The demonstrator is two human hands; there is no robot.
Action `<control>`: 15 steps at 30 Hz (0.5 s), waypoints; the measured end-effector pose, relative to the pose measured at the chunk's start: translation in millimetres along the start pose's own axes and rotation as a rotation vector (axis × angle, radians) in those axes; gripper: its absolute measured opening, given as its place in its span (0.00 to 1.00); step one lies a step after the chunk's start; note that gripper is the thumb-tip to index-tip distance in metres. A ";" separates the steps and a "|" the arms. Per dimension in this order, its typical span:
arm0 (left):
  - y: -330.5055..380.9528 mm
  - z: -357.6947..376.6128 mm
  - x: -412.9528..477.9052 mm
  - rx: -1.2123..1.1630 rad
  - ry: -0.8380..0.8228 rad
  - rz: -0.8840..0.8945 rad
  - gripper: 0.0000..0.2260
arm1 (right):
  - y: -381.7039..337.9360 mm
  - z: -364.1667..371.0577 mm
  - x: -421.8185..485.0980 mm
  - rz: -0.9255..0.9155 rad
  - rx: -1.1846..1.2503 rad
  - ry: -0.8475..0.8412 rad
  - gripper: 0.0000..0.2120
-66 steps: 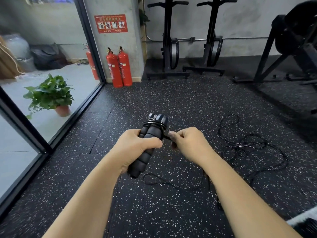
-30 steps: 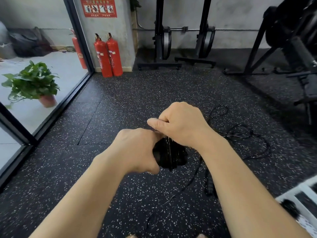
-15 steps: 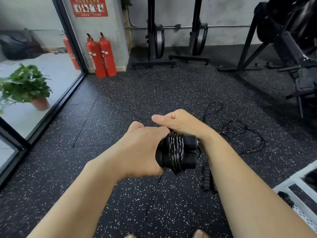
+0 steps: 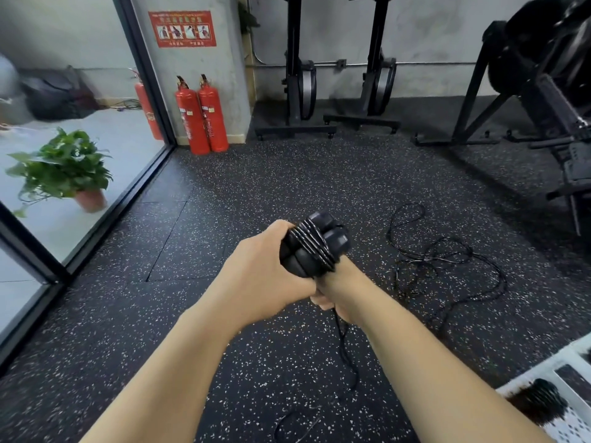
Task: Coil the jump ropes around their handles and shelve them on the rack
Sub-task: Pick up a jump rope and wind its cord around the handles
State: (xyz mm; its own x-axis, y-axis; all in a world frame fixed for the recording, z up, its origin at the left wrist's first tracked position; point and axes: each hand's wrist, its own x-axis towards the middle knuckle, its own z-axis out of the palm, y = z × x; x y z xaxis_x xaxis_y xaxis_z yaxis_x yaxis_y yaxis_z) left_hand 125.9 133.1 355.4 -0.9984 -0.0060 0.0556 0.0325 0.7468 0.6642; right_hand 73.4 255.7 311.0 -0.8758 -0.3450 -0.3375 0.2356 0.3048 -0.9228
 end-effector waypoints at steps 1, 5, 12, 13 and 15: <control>-3.6 -0.1 1.9 0.004 0.035 -0.033 0.18 | -0.8 4.9 -0.4 0.010 -0.031 0.038 0.16; -22.9 -6.6 8.8 0.043 0.141 -0.154 0.17 | -2.1 13.8 -10.0 -0.092 -0.196 0.160 0.18; -43.4 -21.1 14.1 0.024 0.174 -0.279 0.09 | -15.8 9.1 -41.8 -0.384 -0.454 0.154 0.18; -44.5 -21.8 13.8 0.004 0.168 -0.291 0.09 | -16.7 8.9 -43.1 -0.394 -0.481 0.166 0.17; -45.6 -22.9 13.1 -0.010 0.157 -0.316 0.10 | -18.3 10.1 -43.3 -0.400 -0.533 0.194 0.18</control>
State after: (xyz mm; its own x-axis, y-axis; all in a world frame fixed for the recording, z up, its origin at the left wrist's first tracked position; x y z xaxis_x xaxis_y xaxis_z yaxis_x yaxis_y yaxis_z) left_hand 112.4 83.7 342.9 -0.9401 -0.3385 -0.0401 -0.2755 0.6852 0.6742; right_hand 111.3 256.1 340.7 -0.9234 -0.3720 0.0949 -0.3168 0.5985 -0.7359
